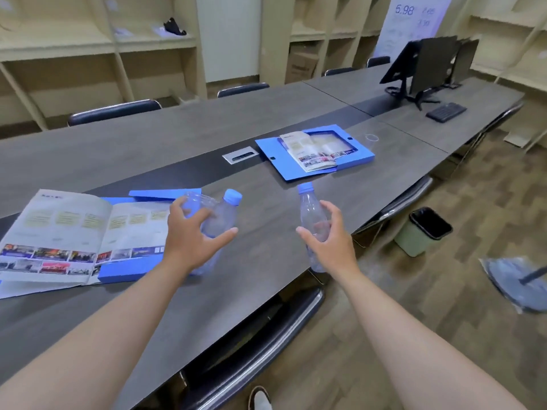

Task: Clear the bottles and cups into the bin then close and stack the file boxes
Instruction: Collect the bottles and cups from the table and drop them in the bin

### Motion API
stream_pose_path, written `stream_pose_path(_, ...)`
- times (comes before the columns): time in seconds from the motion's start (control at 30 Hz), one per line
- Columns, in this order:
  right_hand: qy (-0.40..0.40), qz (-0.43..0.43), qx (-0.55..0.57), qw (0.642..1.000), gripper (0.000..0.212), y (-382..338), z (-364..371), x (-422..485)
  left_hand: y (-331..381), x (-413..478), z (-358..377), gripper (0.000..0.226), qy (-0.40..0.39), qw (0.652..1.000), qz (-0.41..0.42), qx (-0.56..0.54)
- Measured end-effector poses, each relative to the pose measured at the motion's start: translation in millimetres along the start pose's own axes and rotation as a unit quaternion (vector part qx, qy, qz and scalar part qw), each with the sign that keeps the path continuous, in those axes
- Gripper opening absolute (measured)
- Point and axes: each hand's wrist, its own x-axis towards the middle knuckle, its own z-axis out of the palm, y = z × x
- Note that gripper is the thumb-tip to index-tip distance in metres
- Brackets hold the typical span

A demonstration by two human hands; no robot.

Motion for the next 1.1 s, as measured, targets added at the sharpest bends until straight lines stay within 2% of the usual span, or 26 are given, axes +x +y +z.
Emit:
stream_pose_path(0.13,-0.033,0.001,0.015,0.999,0.070,-5.5,1.9,75.4,-5.0,42.6,15.4,0.045,0.025,0.999,-0.041,0.000)
stream_pose_path(0.37,-0.092,-0.022,0.036,0.995,0.073,-6.4,45.6,166.8,-23.8,73.6,18.7,0.069,0.072,0.991,-0.112,0.022)
stream_pose_path(0.5,-0.139,-0.015,0.046,0.989,0.065,8.2,80.2,213.3,-41.3,72.3,22.1,0.057,0.077,0.980,-0.174,0.056)
stream_pose_path(0.6,-0.174,-0.043,0.063,0.982,0.055,24.6,106.9,249.5,-45.4,68.2,25.9,0.045,0.092,0.968,-0.222,0.076)
stream_pose_path(0.77,-0.267,-0.055,0.075,0.959,0.070,52.6,135.3,297.7,-31.6,59.5,44.1,0.039,0.136,0.936,-0.306,0.107)
stream_pose_path(0.9,-0.300,-0.055,0.071,0.950,0.074,71.4,149.6,324.2,-16.1,57.9,62.0,0.041,0.163,0.918,-0.342,0.119)
stream_pose_path(1.1,-0.336,-0.064,0.027,0.939,0.073,109.8,168.2,339.4,-13.6,52.5,86.0,0.046,0.185,0.906,-0.345,0.160)
